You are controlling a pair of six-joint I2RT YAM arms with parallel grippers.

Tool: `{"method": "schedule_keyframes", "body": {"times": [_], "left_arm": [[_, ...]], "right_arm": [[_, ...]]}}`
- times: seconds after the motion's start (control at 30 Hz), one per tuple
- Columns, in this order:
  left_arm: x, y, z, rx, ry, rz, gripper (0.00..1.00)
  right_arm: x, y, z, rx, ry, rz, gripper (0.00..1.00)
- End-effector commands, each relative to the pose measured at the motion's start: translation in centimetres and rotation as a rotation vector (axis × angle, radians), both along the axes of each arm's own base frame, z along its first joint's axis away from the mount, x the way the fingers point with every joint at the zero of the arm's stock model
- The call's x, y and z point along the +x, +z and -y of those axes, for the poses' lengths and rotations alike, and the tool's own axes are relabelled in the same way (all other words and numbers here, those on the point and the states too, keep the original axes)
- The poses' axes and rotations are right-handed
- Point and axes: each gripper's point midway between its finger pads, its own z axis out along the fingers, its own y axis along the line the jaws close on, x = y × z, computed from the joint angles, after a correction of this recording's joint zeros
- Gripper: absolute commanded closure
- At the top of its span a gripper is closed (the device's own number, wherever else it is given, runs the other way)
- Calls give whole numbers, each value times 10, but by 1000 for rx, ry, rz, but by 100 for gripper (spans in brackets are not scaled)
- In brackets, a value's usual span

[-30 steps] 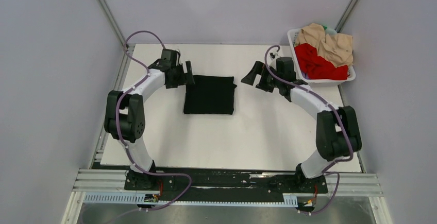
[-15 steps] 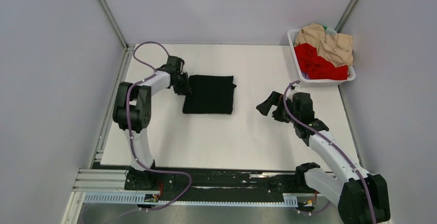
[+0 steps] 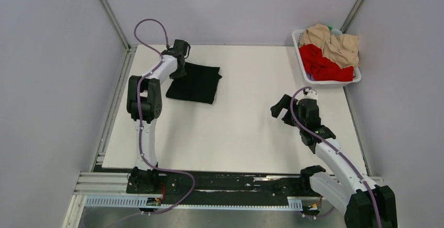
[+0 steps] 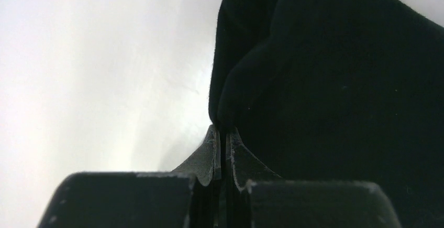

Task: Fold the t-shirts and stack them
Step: Put the neatly folded tshirt into the corner of the board with the left arm, then reset both arms

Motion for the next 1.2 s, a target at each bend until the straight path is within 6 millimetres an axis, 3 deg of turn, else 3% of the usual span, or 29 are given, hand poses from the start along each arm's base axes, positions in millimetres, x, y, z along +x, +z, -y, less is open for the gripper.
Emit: {"method": "schedule_keyframes", "body": {"times": [0.0,0.23,0.27,0.37,0.43,0.57,0.63,0.67,0.73,0.9,0.93,0.97,1.0,1.03,1.07,1.1,1.17], "left_arm": [[30,34,-73,302,104,61,100],[83,60,-138,435,141,153,100],[86,55,-150,460,139,137,100],[104,73,-175,519,138,177,100],[110,75,-204,571,153,168,100],[120,88,-227,657,155,183,96],[125,93,-233,699,159,193,74],[126,97,-236,716,173,202,33],[127,104,-239,736,194,213,4],[117,133,-229,633,245,277,0],[117,130,-222,573,242,295,0],[115,141,-211,508,214,319,0],[113,135,-204,443,224,328,0],[112,150,-189,356,189,372,0],[106,132,-179,281,194,353,0],[109,154,-159,172,147,422,0],[104,164,-126,-20,102,467,0]], "right_arm": [[8,-1,15,-59,-67,15,0],[11,-3,26,-103,-112,20,0],[11,-3,28,-108,-121,22,0],[11,-4,31,-116,-132,30,0],[11,-4,32,-123,-135,35,0],[12,-4,35,-133,-147,41,0],[13,-4,35,-138,-144,41,0],[13,-5,35,-138,-142,40,0],[15,-7,34,-142,-137,31,0],[19,-9,29,-127,-121,10,0],[19,-7,26,-118,-115,12,0],[18,-5,24,-108,-105,15,0],[18,-2,22,-96,-102,22,0],[18,0,21,-88,-99,28,0],[17,3,19,-78,-91,38,0],[17,7,18,-67,-85,50,0],[17,16,14,-49,-66,81,0]]}}
